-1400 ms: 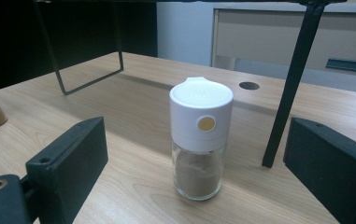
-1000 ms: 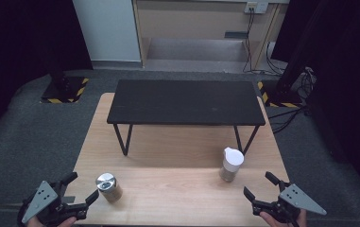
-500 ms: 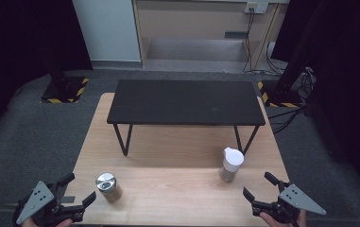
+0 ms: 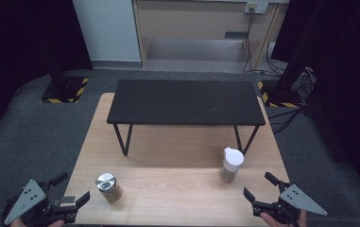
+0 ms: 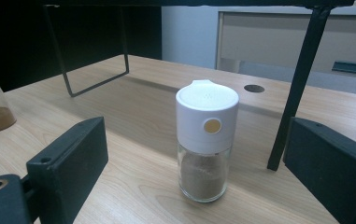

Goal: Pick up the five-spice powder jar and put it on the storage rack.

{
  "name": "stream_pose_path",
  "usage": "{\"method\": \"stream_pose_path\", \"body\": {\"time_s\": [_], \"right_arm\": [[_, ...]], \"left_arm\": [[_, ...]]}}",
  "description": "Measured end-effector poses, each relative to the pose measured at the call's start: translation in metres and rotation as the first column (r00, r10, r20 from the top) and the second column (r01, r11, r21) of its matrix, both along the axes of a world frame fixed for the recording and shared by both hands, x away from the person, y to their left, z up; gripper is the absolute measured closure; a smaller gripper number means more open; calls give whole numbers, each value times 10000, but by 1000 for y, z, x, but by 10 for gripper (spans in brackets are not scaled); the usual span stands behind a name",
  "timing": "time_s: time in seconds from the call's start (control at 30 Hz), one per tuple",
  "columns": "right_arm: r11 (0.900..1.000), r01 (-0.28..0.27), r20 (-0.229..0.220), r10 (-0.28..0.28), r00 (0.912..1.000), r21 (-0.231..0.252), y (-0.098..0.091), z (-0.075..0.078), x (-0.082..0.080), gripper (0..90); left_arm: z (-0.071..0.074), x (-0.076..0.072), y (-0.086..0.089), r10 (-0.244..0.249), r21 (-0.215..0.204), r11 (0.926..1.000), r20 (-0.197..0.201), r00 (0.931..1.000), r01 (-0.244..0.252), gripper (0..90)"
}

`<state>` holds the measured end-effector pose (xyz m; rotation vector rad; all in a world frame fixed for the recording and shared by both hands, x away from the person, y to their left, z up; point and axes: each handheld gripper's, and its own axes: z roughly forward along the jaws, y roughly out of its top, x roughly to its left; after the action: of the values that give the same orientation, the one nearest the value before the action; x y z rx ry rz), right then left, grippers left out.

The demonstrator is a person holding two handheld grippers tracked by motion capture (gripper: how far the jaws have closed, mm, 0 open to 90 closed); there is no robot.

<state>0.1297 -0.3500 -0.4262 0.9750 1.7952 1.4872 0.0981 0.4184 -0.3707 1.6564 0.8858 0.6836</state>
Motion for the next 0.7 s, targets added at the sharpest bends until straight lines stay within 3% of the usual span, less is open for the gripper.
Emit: {"method": "stream_pose_path", "body": {"time_s": [0.33, 0.7], "right_arm": [[10000, -23, -8, 23, 10000, 0, 0, 0, 0, 68], [10000, -35, -11, 35, 10000, -18, 0, 0, 0, 70]], "left_arm": [[25, -2, 5, -148, 288, 9995, 22, 9999, 147, 15], [43, 6, 5, -353, 815, 9959, -554, 9978, 397, 7]]}}
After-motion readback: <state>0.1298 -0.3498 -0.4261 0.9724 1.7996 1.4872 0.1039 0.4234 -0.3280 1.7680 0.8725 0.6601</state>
